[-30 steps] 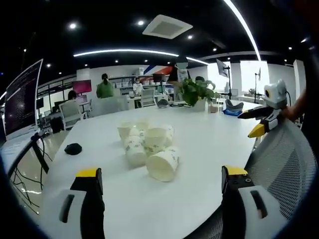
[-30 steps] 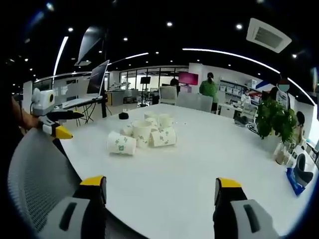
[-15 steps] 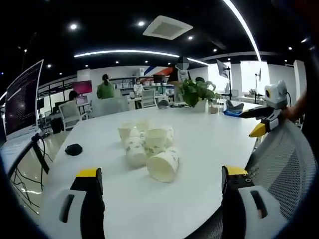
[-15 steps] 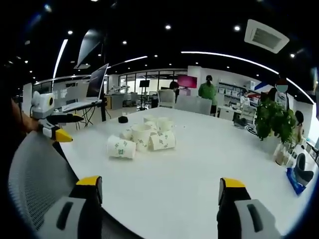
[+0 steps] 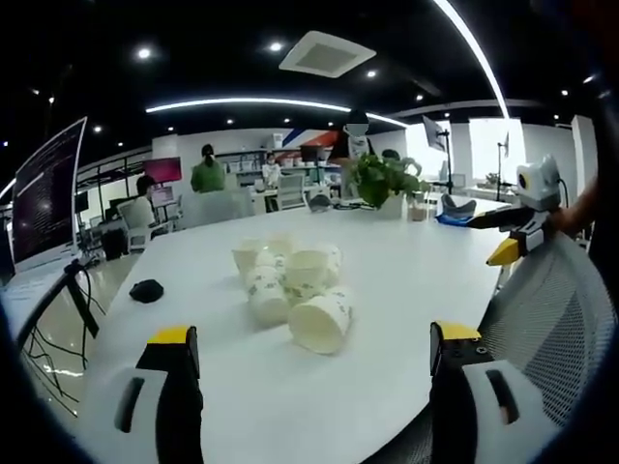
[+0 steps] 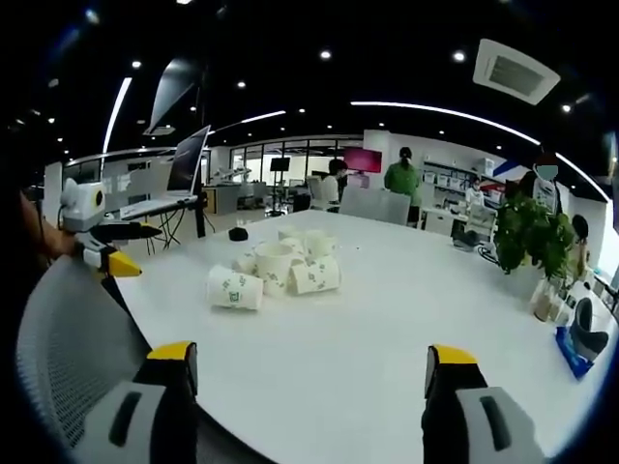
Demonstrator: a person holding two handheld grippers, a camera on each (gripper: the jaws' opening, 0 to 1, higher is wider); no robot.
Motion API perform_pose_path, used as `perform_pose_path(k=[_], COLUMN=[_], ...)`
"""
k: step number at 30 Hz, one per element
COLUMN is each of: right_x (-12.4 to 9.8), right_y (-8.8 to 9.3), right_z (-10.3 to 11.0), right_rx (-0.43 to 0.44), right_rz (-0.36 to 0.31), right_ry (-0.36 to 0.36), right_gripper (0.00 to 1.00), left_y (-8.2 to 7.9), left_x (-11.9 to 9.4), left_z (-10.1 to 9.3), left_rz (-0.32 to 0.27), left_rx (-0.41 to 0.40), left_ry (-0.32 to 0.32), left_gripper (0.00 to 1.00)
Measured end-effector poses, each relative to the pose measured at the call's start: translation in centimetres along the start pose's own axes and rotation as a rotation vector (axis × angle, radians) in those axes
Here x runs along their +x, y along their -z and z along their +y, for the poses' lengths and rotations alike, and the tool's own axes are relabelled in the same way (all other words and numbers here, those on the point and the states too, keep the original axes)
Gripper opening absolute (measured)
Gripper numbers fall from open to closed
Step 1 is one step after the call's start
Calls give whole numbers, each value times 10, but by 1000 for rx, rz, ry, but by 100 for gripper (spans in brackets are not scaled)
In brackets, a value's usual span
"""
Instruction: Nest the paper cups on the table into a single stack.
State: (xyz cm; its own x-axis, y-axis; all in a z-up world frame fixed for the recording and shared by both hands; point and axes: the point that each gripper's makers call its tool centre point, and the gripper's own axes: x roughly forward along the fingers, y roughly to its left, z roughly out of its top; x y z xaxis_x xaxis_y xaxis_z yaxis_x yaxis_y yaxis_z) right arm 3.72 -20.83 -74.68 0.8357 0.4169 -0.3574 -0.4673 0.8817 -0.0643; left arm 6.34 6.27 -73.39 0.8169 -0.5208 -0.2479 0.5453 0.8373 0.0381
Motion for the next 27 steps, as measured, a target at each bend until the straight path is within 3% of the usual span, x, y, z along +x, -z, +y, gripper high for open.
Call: perform_pose_path(k=[13,27], right_x=[-1,-1], right_y=[-2,-2], right_z=[-1,-2], right_rx=[1,-31], right_rz=[-14,-11], right_ry=[10,11], right_gripper=[100,99], left_y=[-1,2], left_x=[-1,-2], left_z=[1,12], left_rz=[0,29], left_rx=[4,16], left_ry=[-9,-64], left_gripper=[99,99])
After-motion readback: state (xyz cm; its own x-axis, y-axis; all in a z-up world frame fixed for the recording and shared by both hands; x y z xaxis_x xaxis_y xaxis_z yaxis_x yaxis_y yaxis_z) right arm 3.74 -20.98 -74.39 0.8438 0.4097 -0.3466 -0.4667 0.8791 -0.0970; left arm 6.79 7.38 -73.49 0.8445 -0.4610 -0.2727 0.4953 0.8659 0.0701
